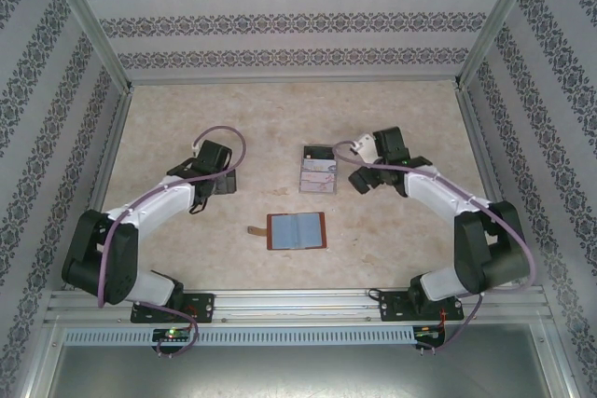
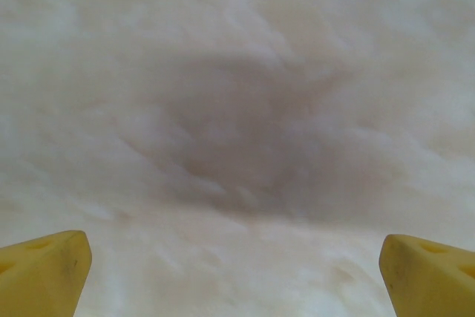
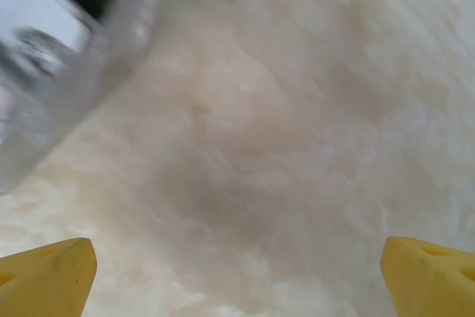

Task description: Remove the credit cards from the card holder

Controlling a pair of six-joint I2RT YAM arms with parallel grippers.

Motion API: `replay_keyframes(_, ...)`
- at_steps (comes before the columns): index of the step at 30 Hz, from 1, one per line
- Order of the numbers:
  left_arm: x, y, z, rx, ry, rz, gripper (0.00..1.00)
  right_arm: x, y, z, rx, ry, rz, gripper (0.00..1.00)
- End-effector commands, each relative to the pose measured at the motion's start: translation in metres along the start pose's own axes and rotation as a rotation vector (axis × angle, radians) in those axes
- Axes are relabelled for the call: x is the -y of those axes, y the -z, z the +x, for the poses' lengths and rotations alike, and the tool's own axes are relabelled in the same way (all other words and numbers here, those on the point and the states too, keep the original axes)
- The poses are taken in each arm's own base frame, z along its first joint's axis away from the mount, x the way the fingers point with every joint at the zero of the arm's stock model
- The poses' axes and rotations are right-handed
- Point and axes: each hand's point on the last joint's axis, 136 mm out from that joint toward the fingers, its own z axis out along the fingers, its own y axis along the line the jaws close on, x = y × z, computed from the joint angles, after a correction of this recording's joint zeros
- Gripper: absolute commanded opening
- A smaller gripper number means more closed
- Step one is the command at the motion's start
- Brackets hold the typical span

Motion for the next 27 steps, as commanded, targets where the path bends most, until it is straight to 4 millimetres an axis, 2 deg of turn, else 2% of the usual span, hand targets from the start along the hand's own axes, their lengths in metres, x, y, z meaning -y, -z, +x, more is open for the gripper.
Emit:
replay_keyframes(1, -0.045, 0.005, -0.034, 0.158, 0.023, -0.168, 1.0, 0.035, 0.002, -0.005, 0.151, -0.254, 0.17, 0.98)
replay_keyframes(3, -0.063, 0.004, -0.043, 0.204, 0.044, -0.217, 1.0, 0.051, 0.004, 0.006, 0.19, -0.327, 0.258, 0.98)
replay_keyframes(5, -0.072, -0.003, -0.048, 0.247, 0.052, -0.221, 1.0, 0.061, 0.008, 0.011, 0.249, -0.378, 0.308, 0.98)
replay_keyframes(11, -0.084, -0.028, -0.053, 0.4, 0.117, -0.146, 1.0, 0.078, 0.023, 0.004, 0.425, -0.433, 0.373, 0.98)
replay_keyframes(15, -0.075, -0.039, -0.067, 0.458, 0.13, -0.066, 1.0, 0.098, 0.03, 0.005, 0.531, -0.533, 0.41, 0.98)
replay_keyframes(18, -0.071, -0.043, -0.077, 0.513, 0.1, -0.043, 1.0, 0.11, 0.02, 0.016, 0.553, -0.612, 0.403, 0.98)
replay_keyframes(20, -0.07, -0.05, -0.075, 0.488, 0.102, -0.017, 1.0, 0.11, 0.009, 0.021, 0.544, -0.622, 0.394, 0.98)
replay_keyframes(22, -0.063, -0.049, -0.073, 0.494, 0.086, 0.021, 1.0, 0.106, 0.009, 0.015, 0.569, -0.591, 0.372, 0.98)
replay_keyframes(27, -0.051, -0.042, -0.066, 0.575, 0.054, 0.101, 1.0, 0.105, 0.007, 0.016, 0.549, -0.592, 0.365, 0.98)
